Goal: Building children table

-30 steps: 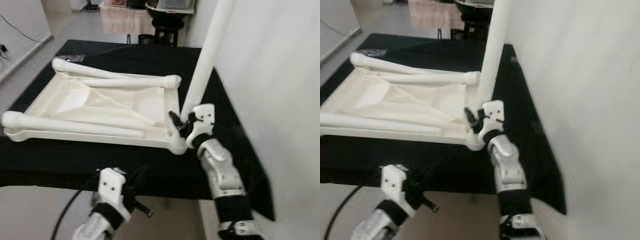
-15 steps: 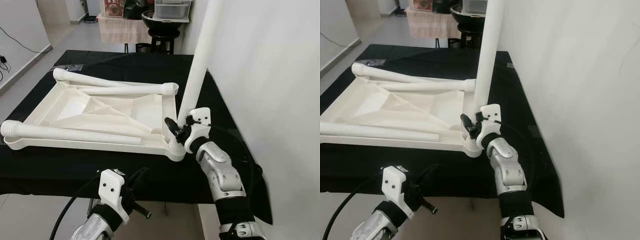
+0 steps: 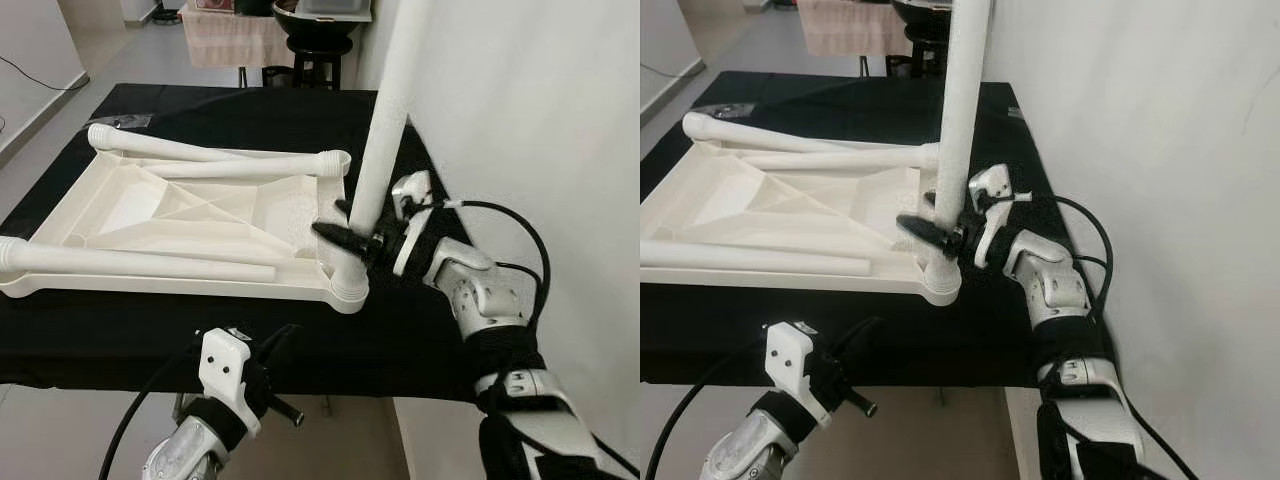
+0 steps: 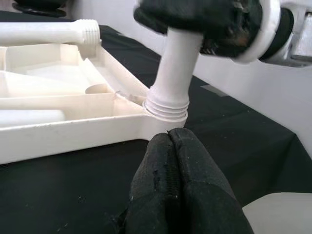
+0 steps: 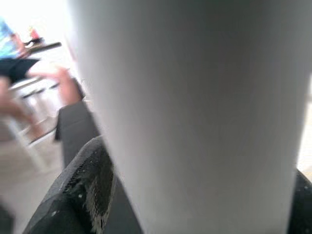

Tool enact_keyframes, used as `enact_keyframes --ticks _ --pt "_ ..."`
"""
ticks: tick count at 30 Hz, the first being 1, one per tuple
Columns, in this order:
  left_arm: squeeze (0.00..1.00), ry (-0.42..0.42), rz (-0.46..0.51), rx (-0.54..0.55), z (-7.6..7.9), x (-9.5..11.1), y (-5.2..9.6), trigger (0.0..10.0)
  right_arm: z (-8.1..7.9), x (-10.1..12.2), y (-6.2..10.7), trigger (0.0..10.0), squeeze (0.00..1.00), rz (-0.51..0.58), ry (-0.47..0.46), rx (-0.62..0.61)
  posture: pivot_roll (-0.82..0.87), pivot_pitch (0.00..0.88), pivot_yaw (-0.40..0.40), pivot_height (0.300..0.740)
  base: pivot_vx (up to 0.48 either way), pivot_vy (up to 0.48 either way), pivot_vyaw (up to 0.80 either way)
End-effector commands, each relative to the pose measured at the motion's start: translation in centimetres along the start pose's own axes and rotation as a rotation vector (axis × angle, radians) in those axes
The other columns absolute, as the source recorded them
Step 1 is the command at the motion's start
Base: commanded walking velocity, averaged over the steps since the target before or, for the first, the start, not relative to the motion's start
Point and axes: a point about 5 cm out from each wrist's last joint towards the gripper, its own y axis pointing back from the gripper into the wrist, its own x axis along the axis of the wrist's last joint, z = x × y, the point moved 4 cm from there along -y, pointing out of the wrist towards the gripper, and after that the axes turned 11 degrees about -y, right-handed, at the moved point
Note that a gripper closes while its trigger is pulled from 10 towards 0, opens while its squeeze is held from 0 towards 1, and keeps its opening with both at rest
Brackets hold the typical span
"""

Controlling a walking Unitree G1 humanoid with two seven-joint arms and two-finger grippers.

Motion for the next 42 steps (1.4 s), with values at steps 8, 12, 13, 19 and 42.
enact_keyframes --ticks 8,12,13,19,42 --pt "0.00 0.008 -0.006 -0.004 0.4 0.1 0.2 10.0 0.1 0.8 -0.6 0.0 0.00 -0.075 -0.024 0.132 0.11 0.069 -0.084 0.740 0.000 0.000 0.00" --pt "0.00 0.008 -0.006 -0.004 0.5 0.1 0.3 10.0 0.1 0.8 -0.5 0.0 0.00 -0.074 -0.025 0.137 0.11 0.071 -0.084 0.740 0.000 0.000 0.00" --pt "0.00 0.009 -0.006 -0.004 0.5 0.1 0.3 10.0 0.2 0.9 -0.3 0.0 0.00 -0.071 -0.023 0.144 0.11 0.073 -0.084 0.740 0.000 0.000 0.00" --pt "0.00 0.011 -0.005 -0.005 0.6 0.2 0.3 10.0 0.8 0.2 0.4 0.0 0.00 -0.050 0.008 0.089 0.10 0.077 -0.084 0.740 0.000 0.000 0.00" --pt "0.00 0.014 0.002 0.004 0.2 0.4 0.3 10.0 0.8 -4.5 -1.7 8.6 0.00 0.056 0.137 -0.735 0.08 0.091 -0.085 0.740 0.000 0.000 0.00"
